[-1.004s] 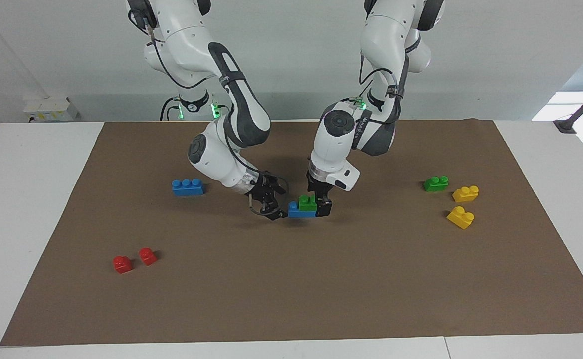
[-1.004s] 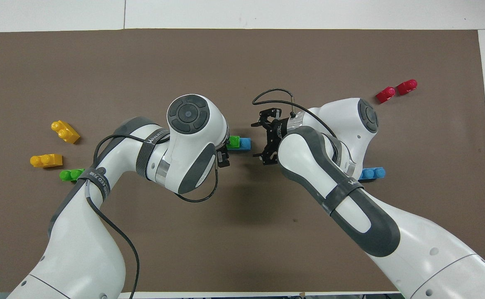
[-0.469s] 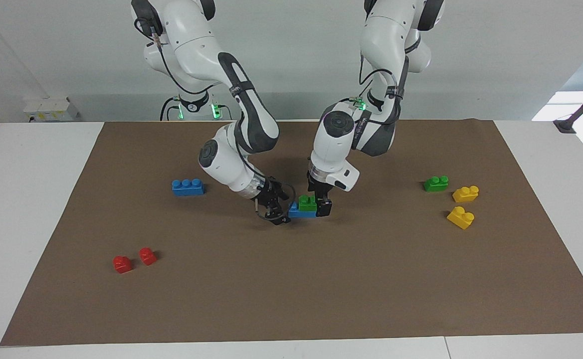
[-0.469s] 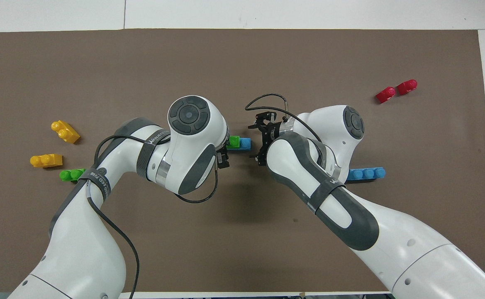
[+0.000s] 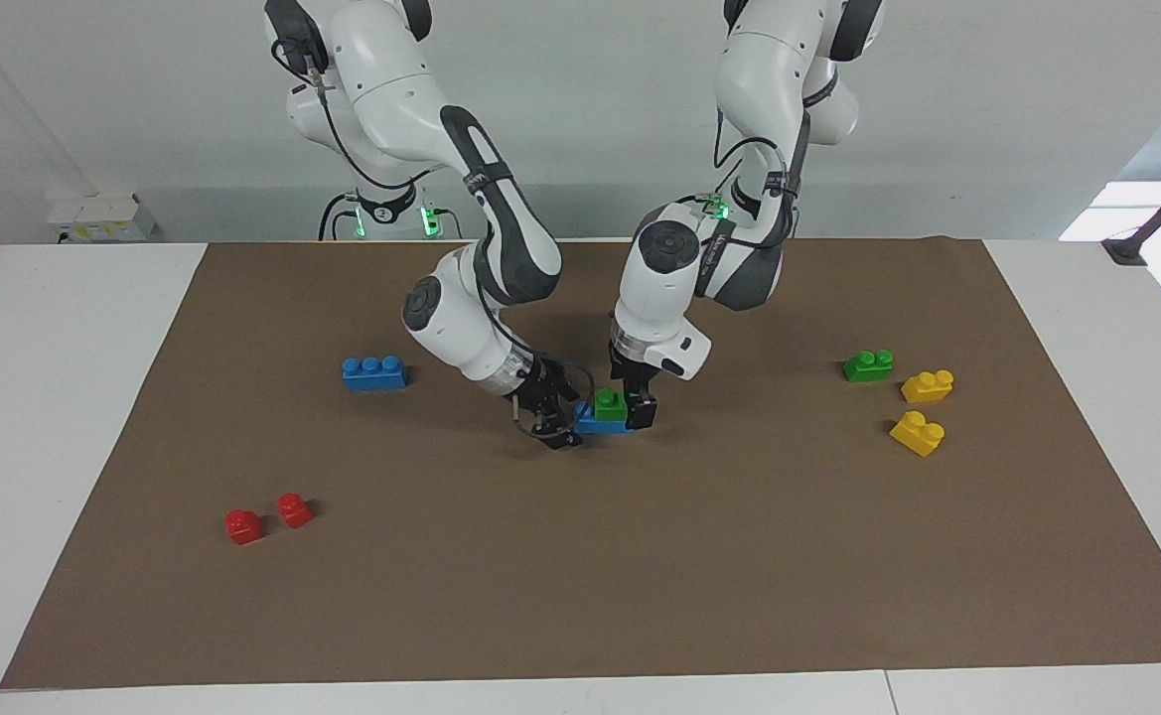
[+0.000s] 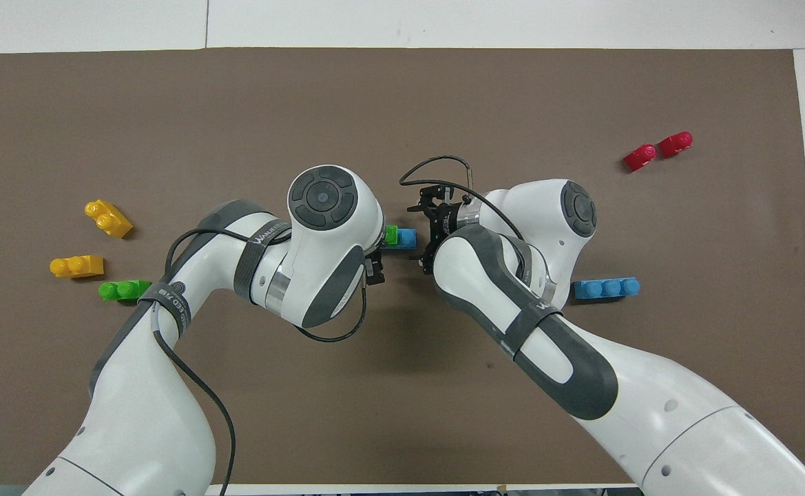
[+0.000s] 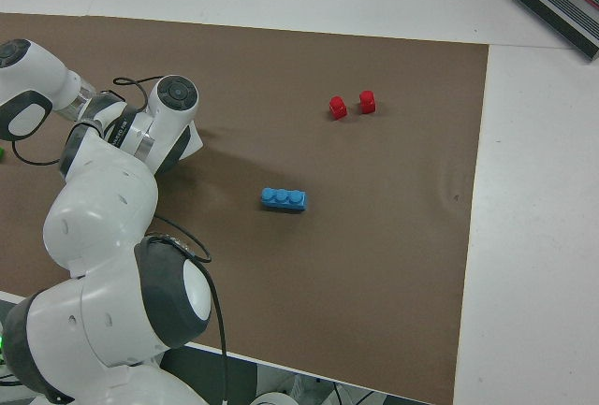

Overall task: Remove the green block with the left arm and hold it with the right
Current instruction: 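Grasp the green end with the left gripper while the right gripper grasps blue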

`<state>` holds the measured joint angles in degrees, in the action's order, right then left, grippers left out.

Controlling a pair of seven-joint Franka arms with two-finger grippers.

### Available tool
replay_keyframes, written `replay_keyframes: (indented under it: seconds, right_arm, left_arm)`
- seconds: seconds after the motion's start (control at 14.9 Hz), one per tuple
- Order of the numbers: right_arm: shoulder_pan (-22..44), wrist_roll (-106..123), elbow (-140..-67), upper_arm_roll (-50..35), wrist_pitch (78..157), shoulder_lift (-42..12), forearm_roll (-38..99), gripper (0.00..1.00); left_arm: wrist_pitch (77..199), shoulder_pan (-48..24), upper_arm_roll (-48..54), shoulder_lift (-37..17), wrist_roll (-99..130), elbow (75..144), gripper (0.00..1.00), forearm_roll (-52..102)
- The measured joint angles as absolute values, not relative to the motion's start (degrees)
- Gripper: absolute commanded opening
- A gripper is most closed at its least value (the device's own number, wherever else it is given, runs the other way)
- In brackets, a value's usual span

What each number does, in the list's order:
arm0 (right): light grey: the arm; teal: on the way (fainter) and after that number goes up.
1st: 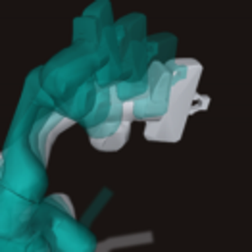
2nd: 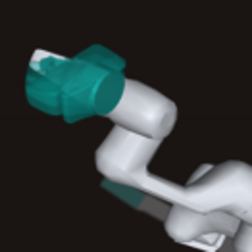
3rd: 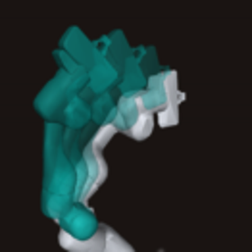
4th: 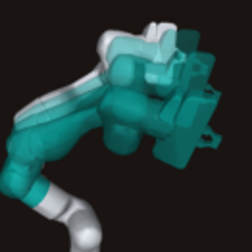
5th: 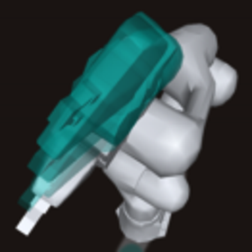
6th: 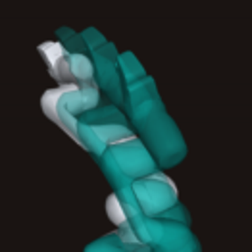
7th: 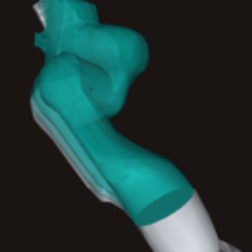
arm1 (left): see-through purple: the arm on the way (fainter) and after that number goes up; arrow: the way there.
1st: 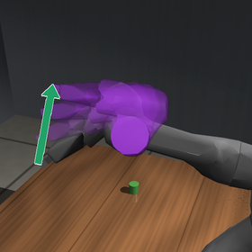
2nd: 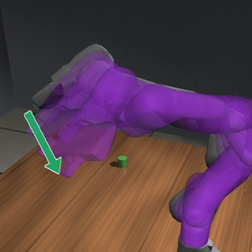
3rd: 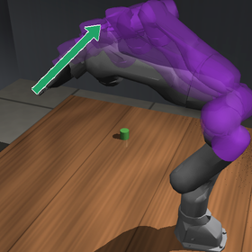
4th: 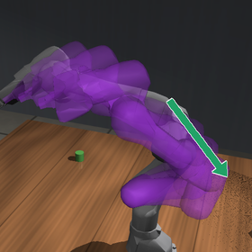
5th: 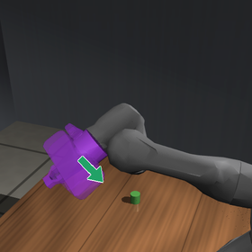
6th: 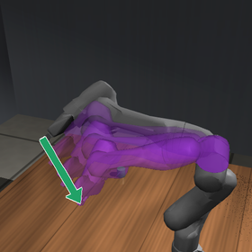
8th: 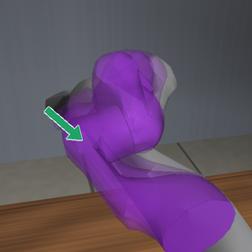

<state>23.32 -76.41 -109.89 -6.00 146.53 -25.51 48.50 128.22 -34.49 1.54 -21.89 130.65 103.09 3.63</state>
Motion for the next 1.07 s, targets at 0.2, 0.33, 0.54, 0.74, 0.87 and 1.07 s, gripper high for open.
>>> replay_keyframes:
  seconds: [0.2,0.33,0.54,0.74,0.87,1.07]
  right_arm:
    - [23.7,-76.4,-109.9,-6.0,147.3,-26.1,48.5,0.88]
    - [23.6,-76.4,-109.9,-5.8,147.4,-26.3,48.5,0.73]
    - [23.6,-76.4,-109.8,-5.6,147.4,-26.3,48.5,0.23]
    - [22.9,-76.1,-109.8,-5.5,147.4,-26.3,48.5,0.0]
    - [22.2,-75.8,-109.4,-5.5,147.4,-26.3,48.5,0.0]
    - [21.9,-75.6,-108.7,-5.5,147.2,-26.3,48.5,0.0]
  left_arm:
    - [128.2,-34.5,1.5,-21.9,130.8,103.1,1.0,3.6]
    - [128.2,-34.5,1.5,-21.9,130.8,103.1,1.0,3.6]
    - [128.2,-34.5,1.5,-21.9,130.8,103.1,1.0,3.6]
    - [128.2,-34.5,1.5,-21.9,130.8,103.1,1.0,3.5]
    - [128.2,-34.5,1.5,-21.9,130.8,103.1,1.0,3.5]
    - [128.3,-34.5,1.4,-21.9,130.8,103.1,1.0,3.5]
